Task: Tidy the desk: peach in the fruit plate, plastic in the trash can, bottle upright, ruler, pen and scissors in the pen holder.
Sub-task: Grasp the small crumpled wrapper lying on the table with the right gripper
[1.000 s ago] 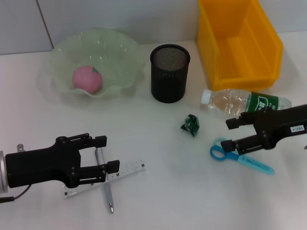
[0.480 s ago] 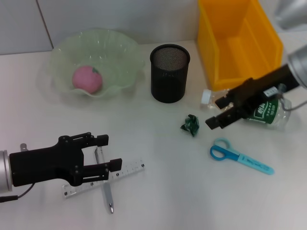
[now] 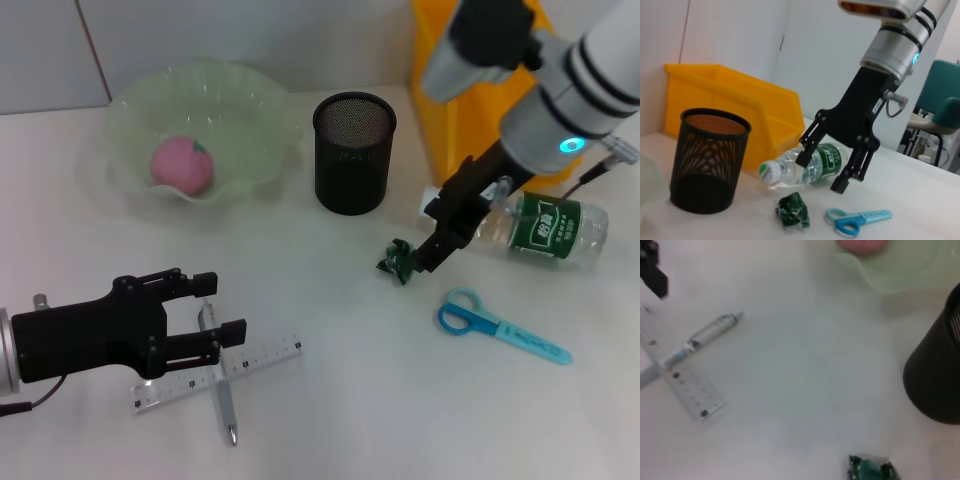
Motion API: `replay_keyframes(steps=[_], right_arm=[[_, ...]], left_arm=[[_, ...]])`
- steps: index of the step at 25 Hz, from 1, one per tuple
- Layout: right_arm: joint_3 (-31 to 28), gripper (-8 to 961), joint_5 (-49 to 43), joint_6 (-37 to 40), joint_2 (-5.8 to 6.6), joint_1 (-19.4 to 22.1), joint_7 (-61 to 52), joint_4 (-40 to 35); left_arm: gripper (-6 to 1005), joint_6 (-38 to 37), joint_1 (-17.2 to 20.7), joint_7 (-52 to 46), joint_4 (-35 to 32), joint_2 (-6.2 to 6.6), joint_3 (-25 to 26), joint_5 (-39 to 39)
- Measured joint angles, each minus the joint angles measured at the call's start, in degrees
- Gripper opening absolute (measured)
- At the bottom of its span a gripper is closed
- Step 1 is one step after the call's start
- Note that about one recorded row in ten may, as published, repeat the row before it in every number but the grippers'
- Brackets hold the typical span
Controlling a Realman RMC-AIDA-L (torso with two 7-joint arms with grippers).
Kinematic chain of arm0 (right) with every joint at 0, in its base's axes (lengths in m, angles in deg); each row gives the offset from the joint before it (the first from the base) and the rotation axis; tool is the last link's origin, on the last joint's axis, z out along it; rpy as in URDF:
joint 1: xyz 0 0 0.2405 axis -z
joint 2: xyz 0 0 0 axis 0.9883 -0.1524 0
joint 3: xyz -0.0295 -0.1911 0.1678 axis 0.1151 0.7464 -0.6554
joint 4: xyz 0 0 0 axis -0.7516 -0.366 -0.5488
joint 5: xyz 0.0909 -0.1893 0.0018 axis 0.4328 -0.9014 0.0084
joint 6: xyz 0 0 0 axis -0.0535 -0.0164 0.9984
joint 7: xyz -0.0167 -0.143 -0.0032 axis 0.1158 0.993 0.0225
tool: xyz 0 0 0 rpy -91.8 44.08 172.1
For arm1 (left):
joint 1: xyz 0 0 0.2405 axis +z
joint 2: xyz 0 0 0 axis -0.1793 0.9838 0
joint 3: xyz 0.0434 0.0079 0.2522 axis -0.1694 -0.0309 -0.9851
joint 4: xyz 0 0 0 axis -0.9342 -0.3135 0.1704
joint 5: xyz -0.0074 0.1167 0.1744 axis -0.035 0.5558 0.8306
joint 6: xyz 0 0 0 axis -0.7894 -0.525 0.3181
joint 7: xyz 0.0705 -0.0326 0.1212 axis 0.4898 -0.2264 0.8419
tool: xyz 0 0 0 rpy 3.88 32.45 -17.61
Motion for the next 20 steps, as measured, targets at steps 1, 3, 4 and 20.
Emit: replay_keyframes(steps=[1, 3, 4, 20], right_arm=[[1.6, 779, 0.0, -1.2, -0.02, 0.0, -0.5, 0.3], [4.0, 775, 0.0, -3.2, -0.02, 0.0, -1.1, 0.9], [5.0, 774, 0.0, -4.0, -0.02, -0.1, -1.3, 1.3], [10.9, 744, 2.7, -15.7, -0.34, -1.0, -1.1, 10.5]], left_arm=[[777, 0.0, 0.0, 0.0, 0.0, 0.0, 0.2, 0.1], [777, 0.0, 0.1, 0.0, 0.0, -0.1, 0.8, 0.3], [777, 0.0, 0.1, 0.0, 0.0, -0.15, 1.0, 0.3], [777, 0.0, 0.3, 0.0, 0.1, -0.12, 2.1, 0.3]])
